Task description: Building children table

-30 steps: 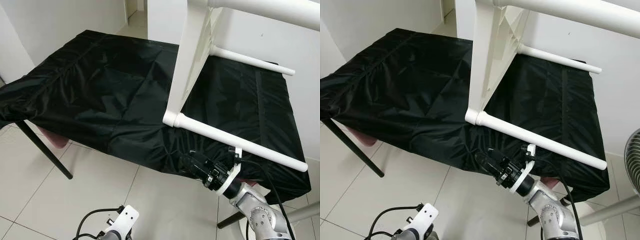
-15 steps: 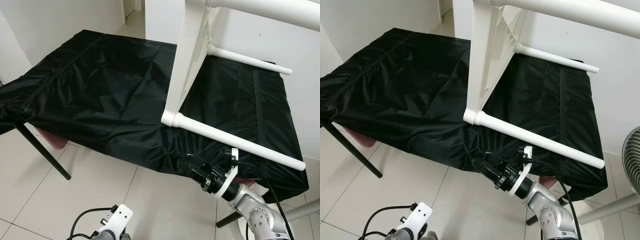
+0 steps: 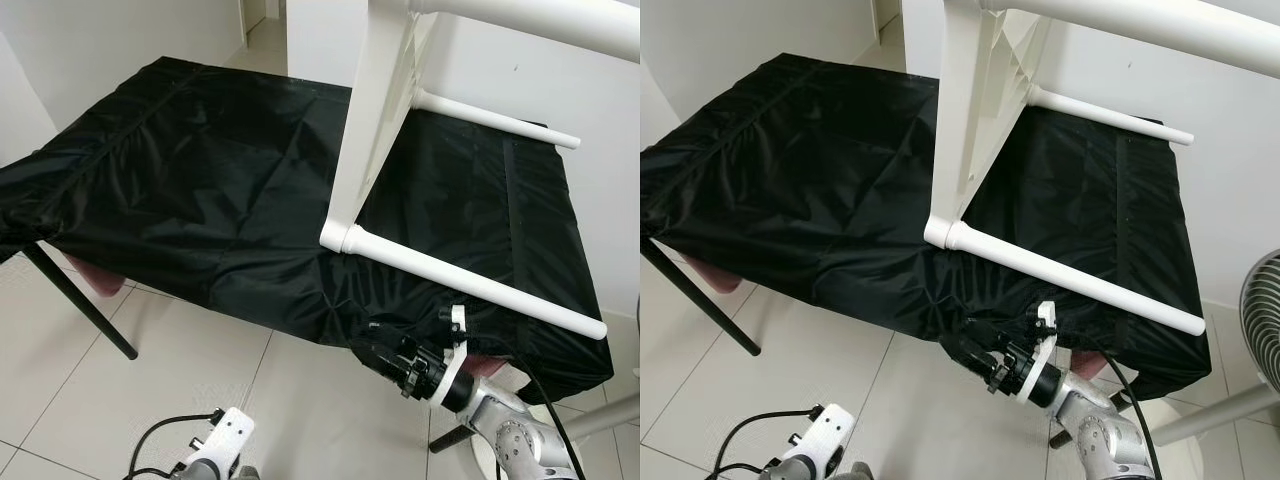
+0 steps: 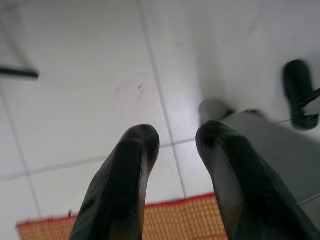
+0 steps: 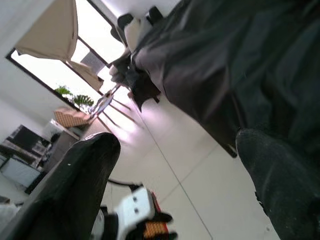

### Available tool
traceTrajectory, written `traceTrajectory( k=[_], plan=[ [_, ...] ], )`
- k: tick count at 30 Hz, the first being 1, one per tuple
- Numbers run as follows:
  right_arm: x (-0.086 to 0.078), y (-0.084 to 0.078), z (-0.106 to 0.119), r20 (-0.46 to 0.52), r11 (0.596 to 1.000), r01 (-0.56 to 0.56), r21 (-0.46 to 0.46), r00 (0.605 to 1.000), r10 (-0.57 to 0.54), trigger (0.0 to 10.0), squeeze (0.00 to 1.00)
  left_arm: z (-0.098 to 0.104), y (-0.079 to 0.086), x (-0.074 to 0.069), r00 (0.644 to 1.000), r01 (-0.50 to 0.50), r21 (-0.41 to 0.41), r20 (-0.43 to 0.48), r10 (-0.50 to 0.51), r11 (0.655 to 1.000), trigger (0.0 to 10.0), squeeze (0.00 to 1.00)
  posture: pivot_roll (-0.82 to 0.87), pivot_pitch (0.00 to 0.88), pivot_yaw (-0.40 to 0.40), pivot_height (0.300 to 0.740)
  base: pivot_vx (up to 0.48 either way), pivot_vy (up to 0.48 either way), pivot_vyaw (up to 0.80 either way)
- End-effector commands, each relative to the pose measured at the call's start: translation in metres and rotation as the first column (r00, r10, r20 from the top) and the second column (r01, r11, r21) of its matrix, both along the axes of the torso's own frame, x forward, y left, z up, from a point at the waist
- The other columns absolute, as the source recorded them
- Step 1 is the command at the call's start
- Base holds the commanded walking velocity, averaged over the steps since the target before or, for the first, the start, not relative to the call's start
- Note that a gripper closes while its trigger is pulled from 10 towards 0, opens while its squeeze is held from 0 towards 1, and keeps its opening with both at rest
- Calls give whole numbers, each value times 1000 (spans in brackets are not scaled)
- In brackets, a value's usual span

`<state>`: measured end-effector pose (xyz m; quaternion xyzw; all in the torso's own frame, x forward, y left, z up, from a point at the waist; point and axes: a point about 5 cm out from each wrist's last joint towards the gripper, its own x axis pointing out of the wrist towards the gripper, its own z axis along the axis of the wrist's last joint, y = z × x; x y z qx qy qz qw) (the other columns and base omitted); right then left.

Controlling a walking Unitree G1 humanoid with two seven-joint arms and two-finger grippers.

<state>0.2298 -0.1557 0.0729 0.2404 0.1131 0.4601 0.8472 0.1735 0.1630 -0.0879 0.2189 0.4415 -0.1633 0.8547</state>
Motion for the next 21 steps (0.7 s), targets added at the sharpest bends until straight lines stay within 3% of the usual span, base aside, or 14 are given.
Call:
traceTrajectory(
  k=[1,6,9,17,20,21],
  plan=[
    [-4,-2,-8,-22,1000,-6,-25,1000,5,10000,0,-7,59,-30,979,-143,115,-127,158,983,10000,0,188,79,0,740,0,0,0],
    [-5,-3,-18,-45,998,-8,-64,999,5,10000,0,-7,59,-30,979,-145,113,-127,159,983,10000,0,189,79,-1,740,0,0,0],
    [-6,-4,-45,-101,987,30,-157,994,-46,10000,0,-7,58,-30,979,-149,107,-127,162,983,10000,0,189,82,-1,740,0,0,0],
    [-3,-6,-65,-138,966,89,-244,982,-125,10000,0,-8,55,-30,978,-154,100,-130,166,983,10000,0,191,85,-4,740,0,0,0],
    [2,-12,-86,-162,907,197,-371,948,-272,10000,0,-10,50,-34,974,-168,89,-136,179,982,10000,0,191,82,-15,740,0,0,0],
    [2,-12,-86,-162,907,197,-371,948,-272,10000,0,-10,50,-34,974,-168,89,-136,179,982,10000,0,191,82,-15,740,0,0,0]
  ],
)
